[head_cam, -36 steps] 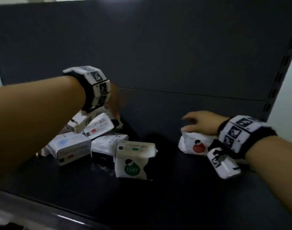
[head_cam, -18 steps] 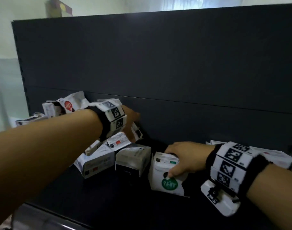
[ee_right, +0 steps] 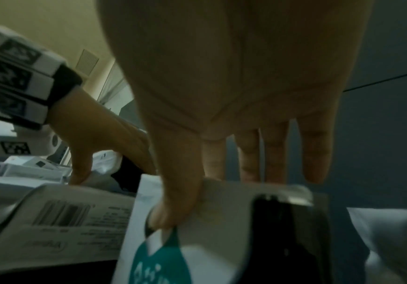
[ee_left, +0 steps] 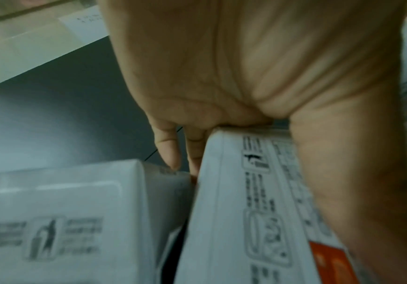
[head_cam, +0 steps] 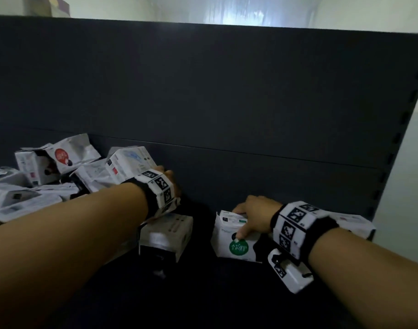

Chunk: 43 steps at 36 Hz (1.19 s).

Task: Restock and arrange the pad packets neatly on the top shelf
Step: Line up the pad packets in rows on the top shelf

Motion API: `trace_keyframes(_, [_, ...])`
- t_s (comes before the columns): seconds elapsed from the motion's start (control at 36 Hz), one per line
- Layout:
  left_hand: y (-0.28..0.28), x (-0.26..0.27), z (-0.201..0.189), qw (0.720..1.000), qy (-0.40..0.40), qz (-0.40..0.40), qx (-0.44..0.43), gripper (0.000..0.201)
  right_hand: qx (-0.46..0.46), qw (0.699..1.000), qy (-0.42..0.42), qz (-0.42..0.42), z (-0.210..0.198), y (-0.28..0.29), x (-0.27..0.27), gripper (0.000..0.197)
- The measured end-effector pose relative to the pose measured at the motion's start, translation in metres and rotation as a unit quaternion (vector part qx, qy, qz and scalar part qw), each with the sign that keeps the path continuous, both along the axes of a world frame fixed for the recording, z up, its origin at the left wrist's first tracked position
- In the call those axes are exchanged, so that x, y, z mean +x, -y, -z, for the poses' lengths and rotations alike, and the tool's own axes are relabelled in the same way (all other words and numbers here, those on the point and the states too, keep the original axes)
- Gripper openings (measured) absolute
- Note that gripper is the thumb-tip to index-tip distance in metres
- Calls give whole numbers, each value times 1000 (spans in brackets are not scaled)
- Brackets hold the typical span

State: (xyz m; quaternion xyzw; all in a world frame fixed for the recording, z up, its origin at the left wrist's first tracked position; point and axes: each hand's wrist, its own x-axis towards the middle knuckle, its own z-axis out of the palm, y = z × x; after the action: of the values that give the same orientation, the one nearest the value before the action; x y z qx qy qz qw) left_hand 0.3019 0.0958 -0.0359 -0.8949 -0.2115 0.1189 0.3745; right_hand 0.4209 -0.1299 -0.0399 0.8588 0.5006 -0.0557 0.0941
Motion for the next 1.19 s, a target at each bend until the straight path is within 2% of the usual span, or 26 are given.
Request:
trace_keyframes(0.06, [-3, 6, 0, 1000, -9, 4, -5, 39, -12, 999, 51, 13, 3, -10, 6, 56])
trace_keyframes(0.17, [-10, 16, 4, 1000, -3, 7, -5, 18, 27, 996, 80, 20, 10, -28, 23, 49])
trace_keyframes(0.22, [-14, 17, 7, 998, 13, 48, 37, 25, 31, 995, 87, 34, 13, -37, 32, 50])
trace_keyframes(0.33, [1, 10, 5, 999, 15, 23, -41, 17, 65, 991, 99, 58, 20, -45, 39, 45])
trace_keyframes(0.36, [8, 7, 4, 997, 28, 7, -67, 24, 77, 990, 101, 64, 22, -46, 40, 44])
trace_keyframes(0.47, [16, 1, 0, 995, 48, 28, -88, 65, 98, 985, 117, 86, 30, -46, 44, 43])
trace_keyframes(0.58, [27, -11, -15, 967, 189, 32, -167, 80, 93, 988, 100, 70, 23, -41, 41, 40])
trace_keyframes(0.64, [35, -18, -29, 927, 284, 39, -241, 83, 115, 987, 72, 81, 15, -37, 38, 38])
trace_keyframes(0.67, [38, -21, -39, 894, 333, 43, -296, 85, 132, 986, 51, 88, 9, -34, 35, 37])
trace_keyframes(0.72, [43, -26, -60, 811, 417, 46, -408, 87, 182, 979, -15, 87, -2, -29, 31, 40])
trace_keyframes(0.78, [48, -31, -80, 715, 467, 63, -516, 85, 273, 951, -119, 78, -13, -21, 25, 40])
trace_keyframes(0.83, [55, -39, -94, 618, 495, 76, -606, 81, 370, 893, -245, 77, -22, -14, 15, 35])
trace_keyframes(0.89, [65, -44, -101, 541, 520, 86, -655, 75, 428, 800, -407, 100, -30, -6, 4, 42])
trace_keyframes(0.92, [70, -46, -103, 514, 526, 91, -672, 73, 442, 754, -472, 111, -35, -1, 0, 48])
trace_keyframes(0.94, [74, -47, -104, 493, 524, 94, -688, 72, 447, 723, -515, 112, -38, 4, -1, 55])
trace_keyframes(1.0, [82, -47, -105, 471, 513, 98, -711, 71, 442, 692, -564, 90, -43, 13, -2, 68])
trace_keyframes(1.06, [89, -47, -105, 464, 496, 98, -727, 72, 439, 682, -581, 64, -47, 22, -3, 80])
trace_keyframes(1.11, [97, -46, -104, 468, 475, 98, -738, 74, 439, 688, -577, 39, -51, 30, -4, 86])
trace_keyframes(1.19, [106, -43, -103, 477, 444, 107, -751, 80, 445, 683, -579, 2, -57, 38, -9, 77])
